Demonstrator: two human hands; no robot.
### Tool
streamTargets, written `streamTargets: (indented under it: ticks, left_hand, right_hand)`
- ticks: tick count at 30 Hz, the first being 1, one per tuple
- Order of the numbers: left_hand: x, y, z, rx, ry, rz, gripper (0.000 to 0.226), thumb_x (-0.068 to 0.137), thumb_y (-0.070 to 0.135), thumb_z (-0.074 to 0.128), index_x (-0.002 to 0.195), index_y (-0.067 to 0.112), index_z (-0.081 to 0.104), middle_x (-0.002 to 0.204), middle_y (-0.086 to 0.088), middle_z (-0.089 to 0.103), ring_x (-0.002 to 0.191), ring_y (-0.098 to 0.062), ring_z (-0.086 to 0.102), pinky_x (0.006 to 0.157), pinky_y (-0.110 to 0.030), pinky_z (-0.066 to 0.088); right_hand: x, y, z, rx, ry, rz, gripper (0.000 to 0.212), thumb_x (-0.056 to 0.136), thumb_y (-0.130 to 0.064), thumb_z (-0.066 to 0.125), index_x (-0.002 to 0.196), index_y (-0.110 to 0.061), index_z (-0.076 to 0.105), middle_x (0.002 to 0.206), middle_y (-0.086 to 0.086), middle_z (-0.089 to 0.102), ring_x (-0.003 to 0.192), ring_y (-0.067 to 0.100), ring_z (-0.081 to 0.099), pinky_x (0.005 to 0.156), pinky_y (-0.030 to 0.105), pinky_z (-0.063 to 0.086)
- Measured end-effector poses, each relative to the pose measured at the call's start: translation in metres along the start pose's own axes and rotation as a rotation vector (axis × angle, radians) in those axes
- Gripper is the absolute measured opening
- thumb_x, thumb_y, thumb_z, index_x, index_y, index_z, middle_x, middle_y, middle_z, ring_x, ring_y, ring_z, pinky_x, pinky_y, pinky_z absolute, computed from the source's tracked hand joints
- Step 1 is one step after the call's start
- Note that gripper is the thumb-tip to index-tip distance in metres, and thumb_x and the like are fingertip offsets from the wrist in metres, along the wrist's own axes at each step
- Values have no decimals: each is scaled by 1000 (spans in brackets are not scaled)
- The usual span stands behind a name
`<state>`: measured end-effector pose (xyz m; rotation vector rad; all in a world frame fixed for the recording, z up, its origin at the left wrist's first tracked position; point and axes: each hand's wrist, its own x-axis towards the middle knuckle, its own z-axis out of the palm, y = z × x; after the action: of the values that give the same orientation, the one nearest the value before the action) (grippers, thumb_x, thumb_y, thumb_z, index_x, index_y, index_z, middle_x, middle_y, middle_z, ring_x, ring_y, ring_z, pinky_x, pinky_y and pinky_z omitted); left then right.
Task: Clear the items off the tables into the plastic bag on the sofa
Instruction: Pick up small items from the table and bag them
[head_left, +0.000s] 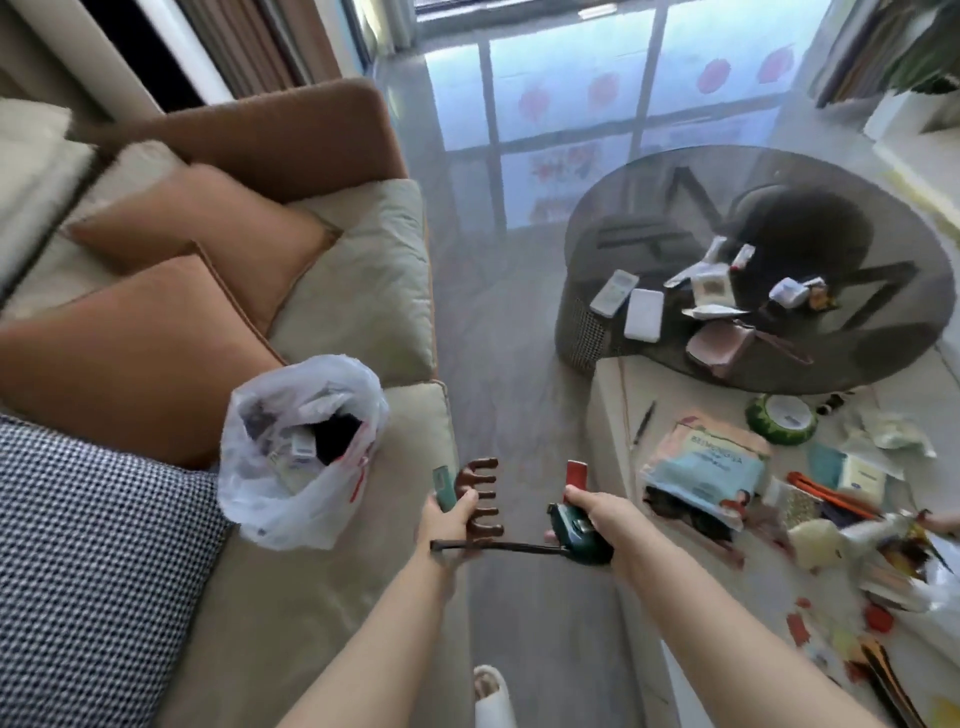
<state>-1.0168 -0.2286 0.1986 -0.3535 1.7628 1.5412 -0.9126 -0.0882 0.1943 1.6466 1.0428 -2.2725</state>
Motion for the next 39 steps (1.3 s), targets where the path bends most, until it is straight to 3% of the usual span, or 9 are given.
streamTargets:
  ticks: [8,14,17,19,22,27,30,34,39]
  left_hand:
    - [69,66,-159,-67,222,-49,14,95,8,53,107,0,52,73,-15,63,40,-17,62,42,-26,53]
    - [138,92,-235,-43,314,-73,28,92,11,59,116,-1,51,99,-24,67,84,-37,68,83,-53,55]
    - [168,95,-248,43,323,-104,34,92,16,58,121,3,48,110,-21,63,99,-38,64,90,-52,52]
    - [185,94,-253,88,322,-103,35,92,17,58,123,6,48,106,-13,62,99,-32,62,91,-47,53]
    - [210,93,-259,182,335,-82,31,90,16,58,119,9,49,91,-3,58,92,-26,60,88,-43,54]
    - [230,78,-271,201,271,-180,36,91,13,57,125,9,46,115,-14,59,104,-31,60,91,-46,53]
    - [231,65,-275,225,248,-245,37,90,11,57,125,10,45,112,-14,60,100,-30,62,87,-43,55]
    - [223,53,-275,303,213,-297,43,87,16,59,127,12,45,101,-7,58,85,-22,58,66,-31,50]
    - [215,53,-272,356,191,-267,52,82,10,60,132,15,47,101,-3,59,94,-25,61,77,-31,48]
  right_hand:
    - [29,-19,187,80,-167,119,10,88,-3,59,89,6,55,78,19,63,56,30,66,45,36,57]
    - [76,-32,296,142,-27,35,11,89,3,57,79,3,51,80,20,58,67,30,58,50,41,58]
    - [110,-34,331,5,99,-89,11,87,-1,60,94,3,53,85,19,59,74,32,61,69,49,57]
    - [132,-34,350,-143,151,-173,30,86,-5,62,112,2,51,103,22,61,93,38,62,87,53,52]
    - [158,-31,376,-329,112,-231,33,84,-7,59,116,-3,51,112,22,60,104,39,59,93,53,49]
    - [186,-12,400,-646,121,-240,36,87,-10,55,122,-11,49,104,10,56,88,25,55,68,31,44]
    - [193,5,398,-754,123,-179,44,88,-9,51,132,-13,46,111,15,57,88,25,56,66,31,44]
    - [194,16,390,-742,124,-108,42,91,-8,50,132,-12,46,90,8,51,71,18,49,60,27,43]
    - [186,10,386,-720,85,-132,52,91,-2,40,141,-17,39,102,9,52,92,27,53,90,42,50]
